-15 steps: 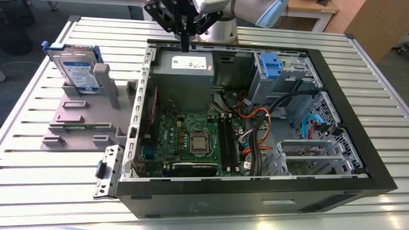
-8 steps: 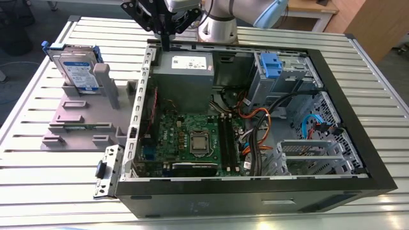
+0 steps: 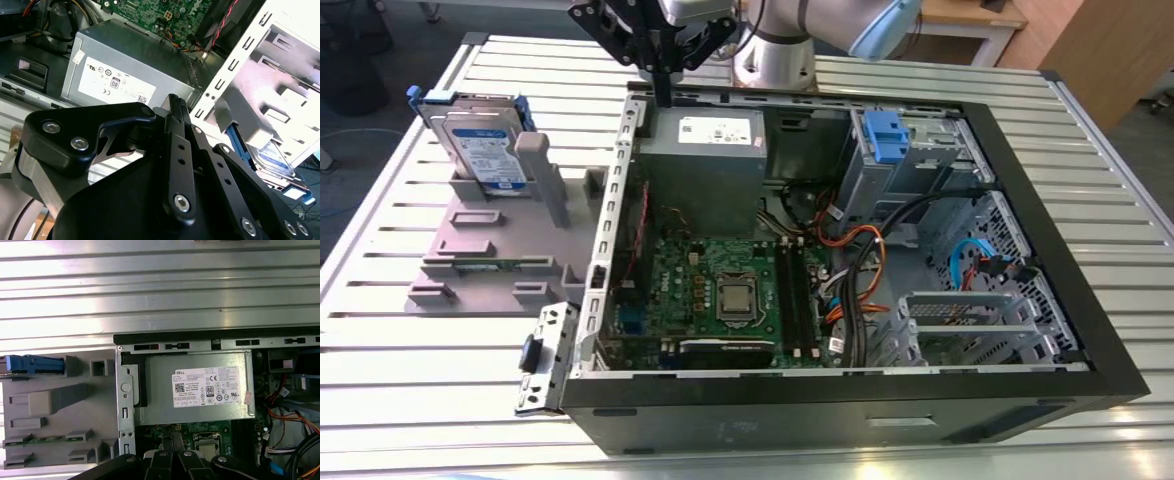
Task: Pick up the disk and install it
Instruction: 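Reach for the disk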
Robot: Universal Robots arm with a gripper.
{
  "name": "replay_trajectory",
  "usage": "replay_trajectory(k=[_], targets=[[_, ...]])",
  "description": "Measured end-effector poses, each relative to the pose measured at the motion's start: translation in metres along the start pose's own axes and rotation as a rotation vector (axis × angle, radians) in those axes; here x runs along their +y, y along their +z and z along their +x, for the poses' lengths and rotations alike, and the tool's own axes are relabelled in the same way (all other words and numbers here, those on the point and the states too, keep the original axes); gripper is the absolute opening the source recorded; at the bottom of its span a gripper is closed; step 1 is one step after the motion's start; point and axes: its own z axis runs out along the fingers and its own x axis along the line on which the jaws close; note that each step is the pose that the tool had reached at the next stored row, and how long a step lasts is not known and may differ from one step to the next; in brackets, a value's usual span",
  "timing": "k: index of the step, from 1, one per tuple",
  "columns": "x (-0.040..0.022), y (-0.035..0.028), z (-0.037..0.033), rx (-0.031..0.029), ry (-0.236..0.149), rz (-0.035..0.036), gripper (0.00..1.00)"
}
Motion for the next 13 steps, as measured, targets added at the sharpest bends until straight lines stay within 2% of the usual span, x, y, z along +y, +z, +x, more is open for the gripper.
replay_trajectory(k=[13], targets=[[-0.0003,-0.0001,0.004,0.0,0.0,-0.0001,0.11]])
